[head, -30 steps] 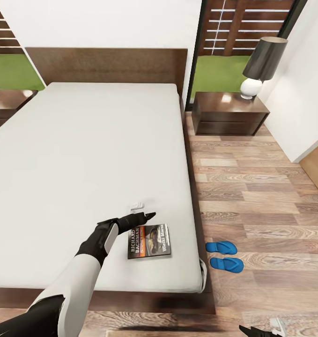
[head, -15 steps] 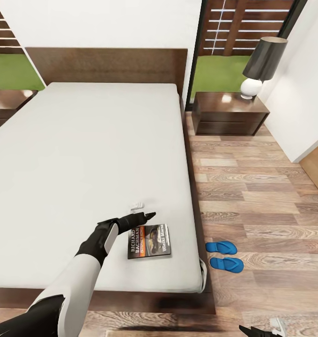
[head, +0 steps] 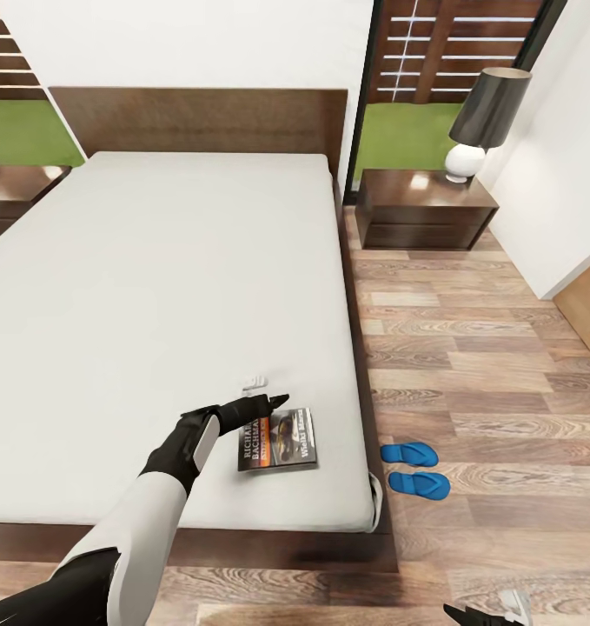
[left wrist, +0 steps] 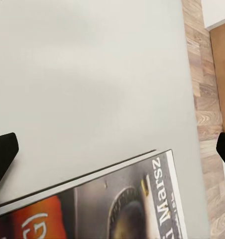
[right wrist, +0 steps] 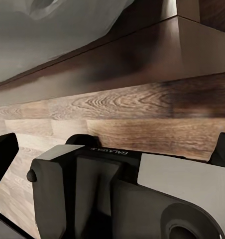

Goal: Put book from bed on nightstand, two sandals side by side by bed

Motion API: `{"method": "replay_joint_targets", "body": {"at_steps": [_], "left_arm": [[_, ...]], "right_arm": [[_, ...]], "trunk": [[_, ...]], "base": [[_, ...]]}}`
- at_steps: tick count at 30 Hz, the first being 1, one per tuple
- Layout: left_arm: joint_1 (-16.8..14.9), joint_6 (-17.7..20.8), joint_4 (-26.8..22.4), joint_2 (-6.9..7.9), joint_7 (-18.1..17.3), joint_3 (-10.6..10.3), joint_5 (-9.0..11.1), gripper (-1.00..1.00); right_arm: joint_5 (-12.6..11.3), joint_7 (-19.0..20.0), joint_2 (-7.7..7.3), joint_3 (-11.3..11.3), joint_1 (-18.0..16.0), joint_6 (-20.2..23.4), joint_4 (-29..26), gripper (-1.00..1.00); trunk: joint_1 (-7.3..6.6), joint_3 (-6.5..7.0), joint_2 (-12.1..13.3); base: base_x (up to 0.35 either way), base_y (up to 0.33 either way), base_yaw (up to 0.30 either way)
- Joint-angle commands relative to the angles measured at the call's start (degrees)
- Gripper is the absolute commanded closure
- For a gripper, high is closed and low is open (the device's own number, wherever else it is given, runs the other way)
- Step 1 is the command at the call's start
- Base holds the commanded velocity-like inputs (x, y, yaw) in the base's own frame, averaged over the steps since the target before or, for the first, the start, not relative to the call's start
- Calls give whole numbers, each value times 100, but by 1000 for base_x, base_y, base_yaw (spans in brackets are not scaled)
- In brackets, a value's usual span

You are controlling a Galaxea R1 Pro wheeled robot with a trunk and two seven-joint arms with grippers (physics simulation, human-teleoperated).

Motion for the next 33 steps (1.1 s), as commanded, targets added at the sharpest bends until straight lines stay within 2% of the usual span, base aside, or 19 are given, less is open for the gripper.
{"method": "replay_joint_targets", "body": {"at_steps": [1,14,33], "left_arm": [[-4,53,-5,-8,-33,45,-5,-100],[-3,53,-5,-8,-40,45,-1,-100],[-3,57,-5,-8,-44,45,-1,-100]], "right_arm": [[21,26,1,-36,-4,36,0,-100],[21,33,1,-36,-5,36,0,-100],[21,31,1,-36,-4,36,0,-100]], "trunk": [[0,-3,-2],[0,-3,-2],[0,-3,-2]], "base": [[-3,0,0],[-112,0,0],[-8,0,0]]}}
